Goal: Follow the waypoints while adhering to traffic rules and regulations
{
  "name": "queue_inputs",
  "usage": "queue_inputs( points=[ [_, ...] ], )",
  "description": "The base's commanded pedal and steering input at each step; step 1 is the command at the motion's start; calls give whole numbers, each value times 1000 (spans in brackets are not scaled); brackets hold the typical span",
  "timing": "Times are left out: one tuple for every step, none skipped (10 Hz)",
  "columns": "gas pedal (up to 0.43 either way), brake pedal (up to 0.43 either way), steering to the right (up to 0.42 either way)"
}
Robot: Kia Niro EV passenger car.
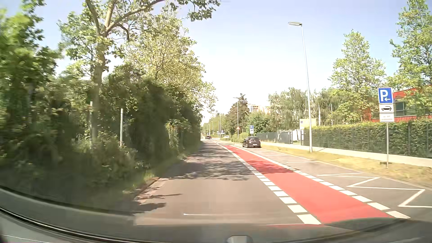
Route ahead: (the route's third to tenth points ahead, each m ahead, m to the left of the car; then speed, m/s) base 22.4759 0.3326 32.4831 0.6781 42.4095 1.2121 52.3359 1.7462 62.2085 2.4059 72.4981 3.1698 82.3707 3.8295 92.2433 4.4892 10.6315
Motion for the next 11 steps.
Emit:
queue_inputs(
  points=[
    [110,0,-4],
    [110,0,-4],
    [110,0,-4],
    [110,0,-4],
    [110,0,-4],
    [110,0,-4],
    [110,0,-4],
    [110,0,-4],
    [110,0,-4],
    [98,0,-4],
    [98,0,-4]
  ],
)
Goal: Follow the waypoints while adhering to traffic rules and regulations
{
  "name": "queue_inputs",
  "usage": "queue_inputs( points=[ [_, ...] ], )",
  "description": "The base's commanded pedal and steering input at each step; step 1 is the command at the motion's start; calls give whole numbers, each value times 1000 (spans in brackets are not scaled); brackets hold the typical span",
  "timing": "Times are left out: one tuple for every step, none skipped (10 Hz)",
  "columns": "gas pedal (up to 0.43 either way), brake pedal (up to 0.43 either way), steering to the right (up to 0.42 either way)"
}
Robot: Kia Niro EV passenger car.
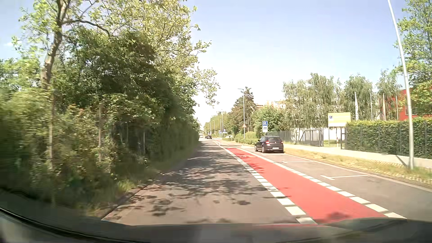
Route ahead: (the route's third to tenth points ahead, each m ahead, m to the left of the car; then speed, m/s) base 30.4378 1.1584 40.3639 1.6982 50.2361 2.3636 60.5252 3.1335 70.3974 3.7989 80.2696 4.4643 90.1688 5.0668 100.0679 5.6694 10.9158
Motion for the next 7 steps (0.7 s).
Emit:
queue_inputs(
  points=[
    [98,0,-4],
    [87,0,-4],
    [87,0,-5],
    [87,0,-5],
    [87,0,-6],
    [87,0,-6],
    [79,0,-9]
  ],
)
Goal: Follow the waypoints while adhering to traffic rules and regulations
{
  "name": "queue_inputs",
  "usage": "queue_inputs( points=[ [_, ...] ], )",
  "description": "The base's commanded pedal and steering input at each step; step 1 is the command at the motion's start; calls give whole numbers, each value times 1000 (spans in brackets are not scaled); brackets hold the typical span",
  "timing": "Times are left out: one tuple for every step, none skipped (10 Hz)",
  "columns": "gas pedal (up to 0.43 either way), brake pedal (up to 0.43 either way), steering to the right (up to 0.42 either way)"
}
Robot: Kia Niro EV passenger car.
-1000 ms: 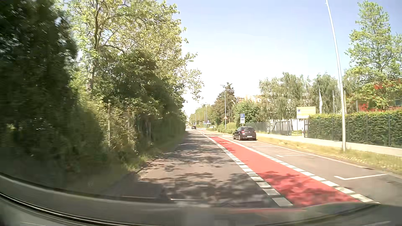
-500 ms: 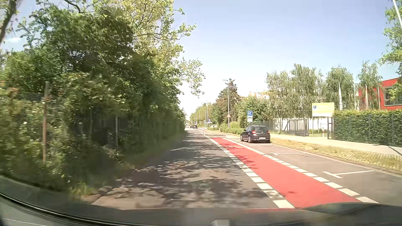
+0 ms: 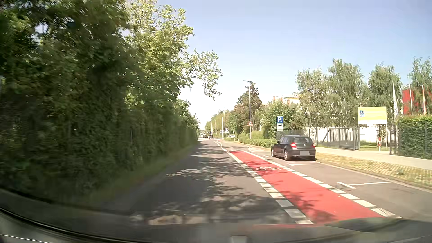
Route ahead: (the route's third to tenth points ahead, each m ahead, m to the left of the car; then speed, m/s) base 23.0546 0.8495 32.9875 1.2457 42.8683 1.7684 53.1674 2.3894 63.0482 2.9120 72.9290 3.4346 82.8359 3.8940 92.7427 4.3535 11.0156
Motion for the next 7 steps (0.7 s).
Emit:
queue_inputs(
  points=[
    [79,0,-10],
    [79,0,-8],
    [79,0,-8],
    [79,0,-8],
    [79,0,-8],
    [79,0,-8],
    [79,0,-8]
  ],
)
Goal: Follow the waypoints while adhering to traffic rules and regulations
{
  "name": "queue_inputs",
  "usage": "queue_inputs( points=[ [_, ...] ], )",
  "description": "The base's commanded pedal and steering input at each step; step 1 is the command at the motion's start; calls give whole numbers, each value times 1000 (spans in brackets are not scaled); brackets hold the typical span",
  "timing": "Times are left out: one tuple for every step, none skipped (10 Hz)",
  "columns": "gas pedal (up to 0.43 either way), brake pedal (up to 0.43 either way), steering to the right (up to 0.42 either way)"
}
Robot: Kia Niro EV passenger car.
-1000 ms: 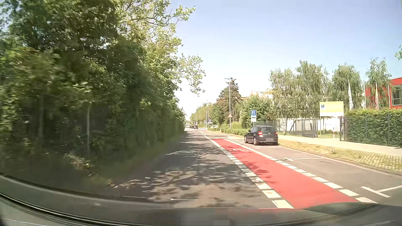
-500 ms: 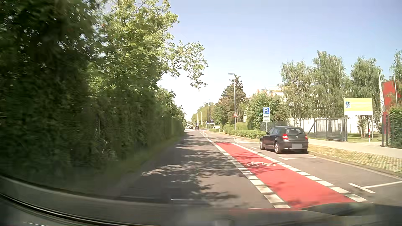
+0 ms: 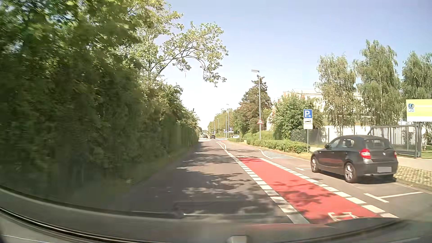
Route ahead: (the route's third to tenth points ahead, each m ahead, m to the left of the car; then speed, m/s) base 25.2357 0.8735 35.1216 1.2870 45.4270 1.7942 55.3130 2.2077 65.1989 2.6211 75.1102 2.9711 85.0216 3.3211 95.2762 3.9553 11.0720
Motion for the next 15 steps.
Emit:
queue_inputs(
  points=[
    [79,0,-8],
    [79,0,-7],
    [79,0,-7],
    [79,0,-7],
    [79,0,-7],
    [79,0,-7],
    [79,0,-7],
    [79,0,-10],
    [67,0,-16],
    [67,0,-16],
    [67,0,-16],
    [59,0,-15],
    [47,0,-14],
    [47,0,-12],
    [47,0,-12]
  ],
)
